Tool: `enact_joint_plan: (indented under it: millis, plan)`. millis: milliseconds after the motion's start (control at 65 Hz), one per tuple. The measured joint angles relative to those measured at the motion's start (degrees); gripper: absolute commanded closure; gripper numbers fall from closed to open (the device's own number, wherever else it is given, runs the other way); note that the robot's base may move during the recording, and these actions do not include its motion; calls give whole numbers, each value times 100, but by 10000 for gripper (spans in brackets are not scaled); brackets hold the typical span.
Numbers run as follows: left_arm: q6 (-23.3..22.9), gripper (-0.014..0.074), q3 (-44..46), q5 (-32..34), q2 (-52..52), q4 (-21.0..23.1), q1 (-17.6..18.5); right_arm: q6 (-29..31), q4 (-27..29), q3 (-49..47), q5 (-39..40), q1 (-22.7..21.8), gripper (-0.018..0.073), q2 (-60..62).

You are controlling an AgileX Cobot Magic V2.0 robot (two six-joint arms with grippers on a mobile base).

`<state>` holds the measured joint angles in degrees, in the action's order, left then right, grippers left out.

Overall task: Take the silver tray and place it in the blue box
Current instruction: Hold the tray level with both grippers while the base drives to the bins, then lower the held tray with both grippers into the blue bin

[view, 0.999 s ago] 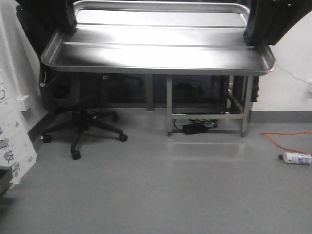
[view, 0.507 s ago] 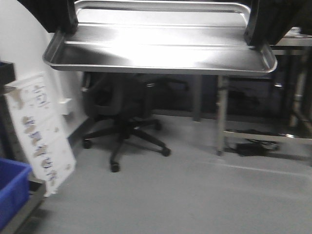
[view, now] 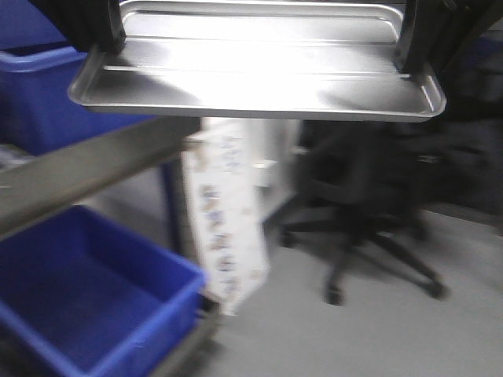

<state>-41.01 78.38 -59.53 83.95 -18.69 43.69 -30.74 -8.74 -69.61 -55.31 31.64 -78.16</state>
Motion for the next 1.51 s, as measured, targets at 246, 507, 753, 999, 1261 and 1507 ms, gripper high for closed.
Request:
enact_joint_plan:
  millis: [246, 507, 753, 999, 1261, 1507]
  plan:
    - [0, 701, 0, 0, 0, 0, 0, 0, 0, 0, 10, 0, 502, 0]
    - [0, 701, 0, 0, 0, -11, 0, 0, 0, 0, 10, 0, 502, 0]
    - [0, 701, 0, 0, 0, -11, 0, 0, 0, 0, 10, 0, 502, 0]
    - [0, 701, 0, 0, 0, -11, 0, 0, 0, 0, 10, 0, 502, 0]
    - [0, 701, 0, 0, 0, -11, 0, 0, 0, 0, 10, 0, 502, 0]
    - [0, 701, 0, -10, -10, -11, 0, 0, 0, 0, 10, 0, 502, 0]
